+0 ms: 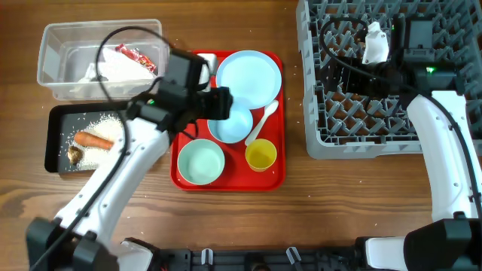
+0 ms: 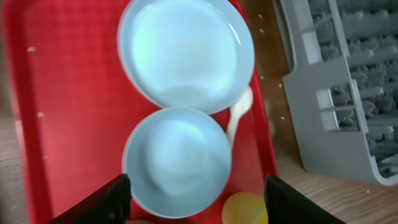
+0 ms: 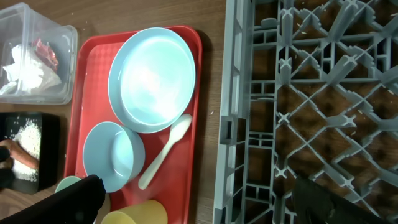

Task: Sort waste into correct bins and load items into the dishwasher rack
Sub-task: 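Reach the left gripper toward the yellow cup on the red tray, then grasp the yellow cup with the left gripper and lift it toward the right gripper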

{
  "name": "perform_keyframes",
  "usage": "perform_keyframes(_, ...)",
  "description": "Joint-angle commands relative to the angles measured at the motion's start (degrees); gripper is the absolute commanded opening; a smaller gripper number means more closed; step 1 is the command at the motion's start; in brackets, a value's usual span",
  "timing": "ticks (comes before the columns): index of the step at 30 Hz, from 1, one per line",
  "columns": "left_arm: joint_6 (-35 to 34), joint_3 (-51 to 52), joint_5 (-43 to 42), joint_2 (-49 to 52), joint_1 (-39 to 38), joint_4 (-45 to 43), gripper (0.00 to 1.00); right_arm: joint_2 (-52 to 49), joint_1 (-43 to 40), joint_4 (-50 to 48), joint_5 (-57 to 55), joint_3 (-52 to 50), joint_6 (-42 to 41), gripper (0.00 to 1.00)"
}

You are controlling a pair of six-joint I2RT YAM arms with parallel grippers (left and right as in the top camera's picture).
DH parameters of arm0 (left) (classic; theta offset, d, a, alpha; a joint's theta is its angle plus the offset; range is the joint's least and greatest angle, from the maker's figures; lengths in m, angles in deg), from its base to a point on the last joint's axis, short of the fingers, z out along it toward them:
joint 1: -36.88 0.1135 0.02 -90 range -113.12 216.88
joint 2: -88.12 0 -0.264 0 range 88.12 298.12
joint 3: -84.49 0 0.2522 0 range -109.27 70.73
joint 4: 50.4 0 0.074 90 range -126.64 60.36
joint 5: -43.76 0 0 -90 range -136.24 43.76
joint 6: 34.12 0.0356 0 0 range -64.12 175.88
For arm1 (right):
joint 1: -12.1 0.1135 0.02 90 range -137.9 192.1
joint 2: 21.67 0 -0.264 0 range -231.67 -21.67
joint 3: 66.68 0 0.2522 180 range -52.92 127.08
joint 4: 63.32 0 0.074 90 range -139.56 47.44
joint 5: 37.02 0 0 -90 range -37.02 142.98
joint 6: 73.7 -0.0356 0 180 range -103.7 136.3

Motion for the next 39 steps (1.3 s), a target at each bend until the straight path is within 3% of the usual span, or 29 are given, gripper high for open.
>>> perform_keyframes(1, 1.62, -4.07, 1.09, 6.58, -4.63, 1.38, 0.68, -0.74, 0.31, 0.09, 0.85, 0.74, -0.79, 1.0)
perform_keyframes(5, 4.87, -4.59, -0.48, 11.98, -8.33, 4.39, 0.69, -0.74, 0.31, 0.02, 0.83, 0.74, -0.72, 1.0)
perform_keyframes(10, 12.26, -4.59, -9.09, 13.44, -8.9, 9.35, 0.68, -0.76, 0.31, -0.15, -0.24, 0.74, -0.57, 1.0)
perform_keyframes(21, 19.32, -4.42, -9.14, 16.11, -10.88, 16.44, 0.61, -0.85, 0.31, -0.22, -0.26, 0.59, -0.55, 1.0)
perform_keyframes(28, 19.04, -4.42, -8.96, 19.54, -11.04, 15.3, 0.42, -0.85, 0.31, -0.2, -0.28, 0.46, -0.59, 1.0)
perform_keyframes(33, 15.65, -5.09, -9.01, 19.52, -10.99, 14.71, 0.05, -0.85, 0.31, -0.17, -0.26, 0.46, -0.59, 1.0)
perform_keyframes(39, 11.52, -11.63, -15.19, 18.03, -7.61, 16.92, 0.04, -0.85, 0.31, 0.44, 0.07, 0.46, -0.57, 1.0)
